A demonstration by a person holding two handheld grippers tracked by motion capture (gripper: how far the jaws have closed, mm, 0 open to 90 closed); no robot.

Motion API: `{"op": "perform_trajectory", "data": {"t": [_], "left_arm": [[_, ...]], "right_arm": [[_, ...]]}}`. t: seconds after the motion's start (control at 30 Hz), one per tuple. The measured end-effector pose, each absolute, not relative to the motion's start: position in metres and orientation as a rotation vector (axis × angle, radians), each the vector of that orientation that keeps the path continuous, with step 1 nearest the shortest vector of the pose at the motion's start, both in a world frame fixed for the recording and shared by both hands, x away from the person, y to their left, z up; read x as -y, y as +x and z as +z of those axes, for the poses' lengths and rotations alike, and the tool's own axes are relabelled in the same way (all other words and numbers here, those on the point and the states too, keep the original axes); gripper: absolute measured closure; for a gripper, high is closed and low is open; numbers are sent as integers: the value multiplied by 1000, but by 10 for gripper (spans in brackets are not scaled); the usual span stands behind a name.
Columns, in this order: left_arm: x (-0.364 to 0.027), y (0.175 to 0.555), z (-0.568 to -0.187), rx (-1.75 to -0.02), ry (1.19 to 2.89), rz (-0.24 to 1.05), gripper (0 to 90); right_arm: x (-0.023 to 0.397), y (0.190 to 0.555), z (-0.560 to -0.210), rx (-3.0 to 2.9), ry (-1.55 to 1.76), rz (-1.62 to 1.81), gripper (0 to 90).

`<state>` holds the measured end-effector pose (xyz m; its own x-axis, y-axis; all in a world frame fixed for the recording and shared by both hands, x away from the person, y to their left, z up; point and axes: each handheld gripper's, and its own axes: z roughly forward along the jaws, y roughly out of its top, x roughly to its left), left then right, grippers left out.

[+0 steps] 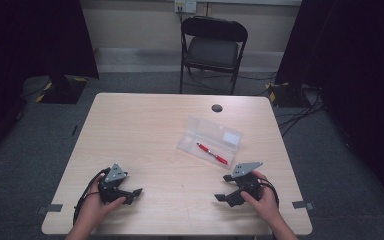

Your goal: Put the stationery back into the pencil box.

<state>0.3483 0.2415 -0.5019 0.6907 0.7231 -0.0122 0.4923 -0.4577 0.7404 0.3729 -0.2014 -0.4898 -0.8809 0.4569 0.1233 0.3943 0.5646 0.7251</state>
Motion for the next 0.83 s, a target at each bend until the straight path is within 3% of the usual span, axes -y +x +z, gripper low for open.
{"op": "perform_trajectory", "data": {"t": [0.83], "left_arm": [[-242,348,-501,-933,2161,392,148]], "right_arm": [[200,366,-500,-2674,573,1166,148]]}}
